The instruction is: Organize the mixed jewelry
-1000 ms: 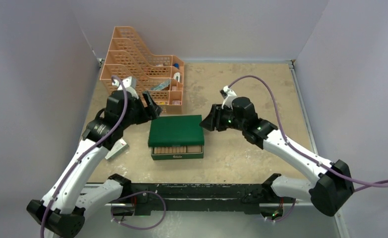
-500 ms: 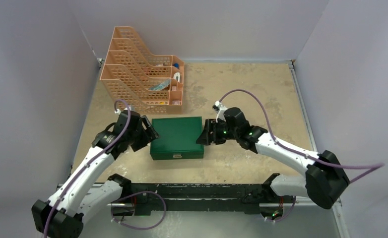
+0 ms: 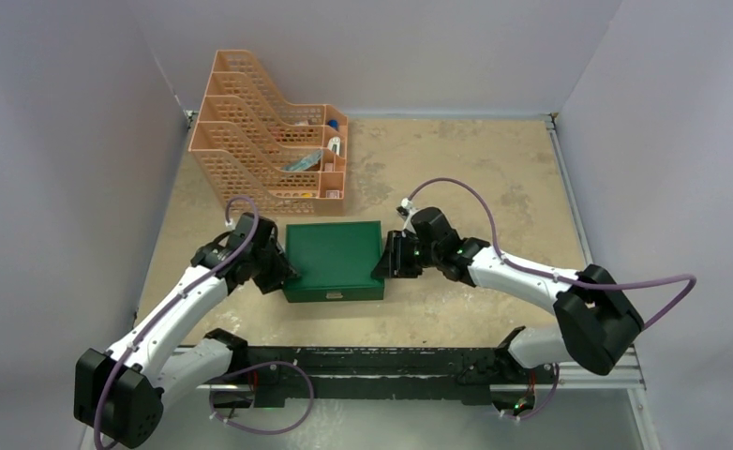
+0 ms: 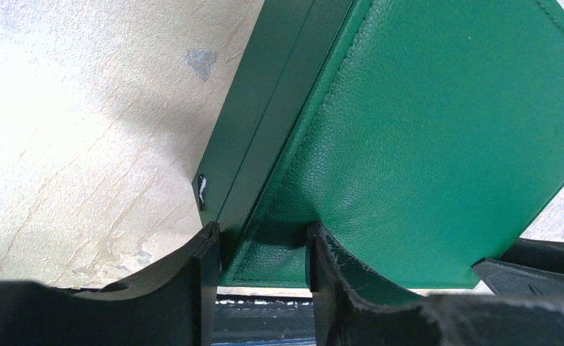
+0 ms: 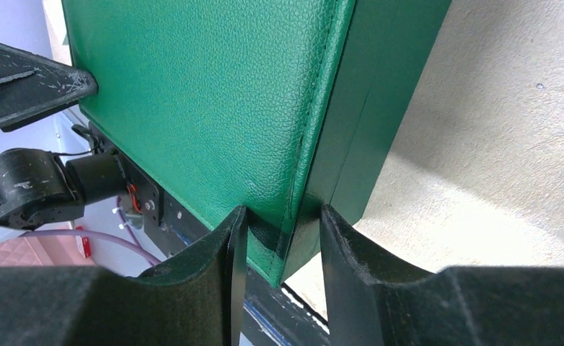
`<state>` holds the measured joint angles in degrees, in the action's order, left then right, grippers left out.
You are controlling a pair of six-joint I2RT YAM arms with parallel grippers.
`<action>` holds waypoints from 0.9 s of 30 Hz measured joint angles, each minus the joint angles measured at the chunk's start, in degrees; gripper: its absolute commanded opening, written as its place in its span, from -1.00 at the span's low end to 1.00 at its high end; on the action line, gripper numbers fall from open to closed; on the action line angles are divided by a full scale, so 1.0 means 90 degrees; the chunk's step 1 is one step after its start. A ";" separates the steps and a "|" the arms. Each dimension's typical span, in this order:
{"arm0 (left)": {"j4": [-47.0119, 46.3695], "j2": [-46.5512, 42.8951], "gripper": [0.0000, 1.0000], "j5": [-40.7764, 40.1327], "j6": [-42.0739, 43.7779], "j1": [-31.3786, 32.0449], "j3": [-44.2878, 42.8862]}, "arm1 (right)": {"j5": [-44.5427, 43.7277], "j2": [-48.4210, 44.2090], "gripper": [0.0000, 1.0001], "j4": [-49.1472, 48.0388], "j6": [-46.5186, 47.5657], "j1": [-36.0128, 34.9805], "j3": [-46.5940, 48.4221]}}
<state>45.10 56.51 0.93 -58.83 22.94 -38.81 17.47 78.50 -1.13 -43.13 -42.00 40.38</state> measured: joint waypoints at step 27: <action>0.0775 -0.1362 0.64 -0.1421 0.2909 0.0015 -0.3781 | -0.5860 -0.3172 0.57 0.1683 0.1202 -0.0148 0.2436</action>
<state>52.07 44.25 -11.86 -32.64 23.07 -72.84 -35.27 49.95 14.02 -32.32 -43.33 62.30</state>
